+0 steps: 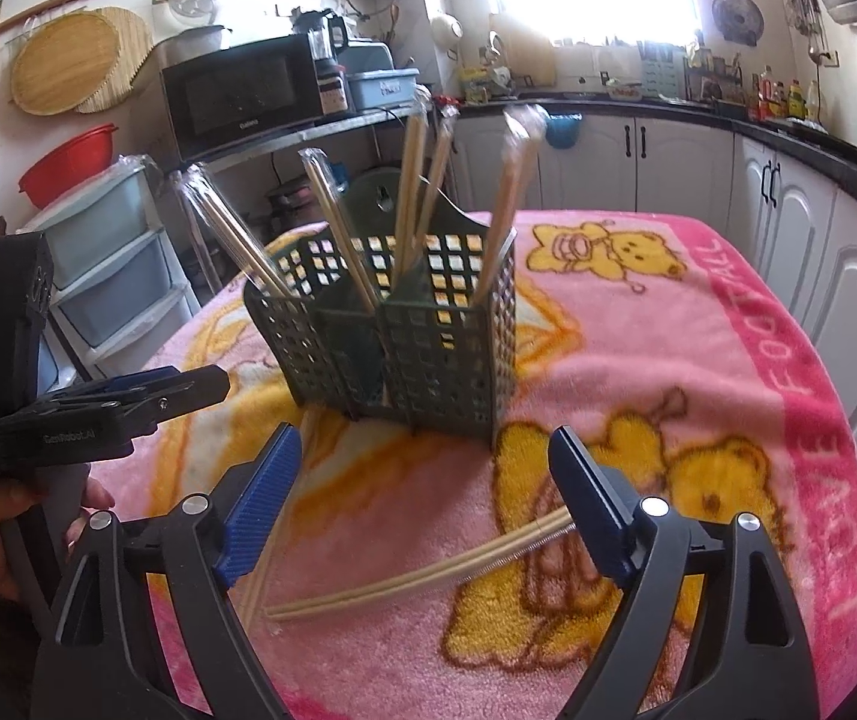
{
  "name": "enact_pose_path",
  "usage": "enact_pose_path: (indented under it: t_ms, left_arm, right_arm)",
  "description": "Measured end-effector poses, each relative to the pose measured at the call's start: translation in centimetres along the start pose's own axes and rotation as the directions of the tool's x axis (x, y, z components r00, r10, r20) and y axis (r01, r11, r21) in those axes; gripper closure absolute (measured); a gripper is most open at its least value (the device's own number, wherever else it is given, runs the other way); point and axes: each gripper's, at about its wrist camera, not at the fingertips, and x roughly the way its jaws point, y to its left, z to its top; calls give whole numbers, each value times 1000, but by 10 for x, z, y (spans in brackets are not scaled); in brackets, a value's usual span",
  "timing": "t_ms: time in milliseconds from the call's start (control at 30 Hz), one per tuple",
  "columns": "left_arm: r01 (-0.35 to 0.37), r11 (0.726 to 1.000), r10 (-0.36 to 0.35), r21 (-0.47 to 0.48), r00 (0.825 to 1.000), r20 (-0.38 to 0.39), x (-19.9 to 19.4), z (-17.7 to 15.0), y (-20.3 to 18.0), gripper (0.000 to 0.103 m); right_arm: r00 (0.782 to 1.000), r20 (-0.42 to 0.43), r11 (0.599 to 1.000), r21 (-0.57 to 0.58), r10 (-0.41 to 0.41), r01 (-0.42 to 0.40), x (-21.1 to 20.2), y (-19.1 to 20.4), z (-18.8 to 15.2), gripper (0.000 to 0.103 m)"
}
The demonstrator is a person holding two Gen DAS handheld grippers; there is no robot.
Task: Organize utensils
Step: 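Lower both tools onto the wrapped chopsticks beside the basket and close them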
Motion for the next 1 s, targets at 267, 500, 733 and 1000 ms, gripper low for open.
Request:
enact_pose_path:
  t_ms: [267, 500, 733, 1000]
  left_arm:
    - [49, 997, -55, -65, 994, -91, 40, -9, 10, 10]
    - [53, 994, -65, -97, 990, -128, 61, -10, 13, 27]
    - [12, 992, -33, -124, 985, -169, 79, -7, 16, 48]
    - [-30, 995, 14, -98, 987, -160, 88, -9, 13, 59]
  right_arm:
    - [997, -72, 998, 41, -39, 42, 17, -22, -13, 21]
    - [989, -132, 992, 101, -67, 80, 32, -51, -19, 22]
    - [979, -196, 978, 190, -51, 89, 50, -76, -19, 34]
    - [967, -251, 966, 236, -44, 105, 70, -91, -25, 50]
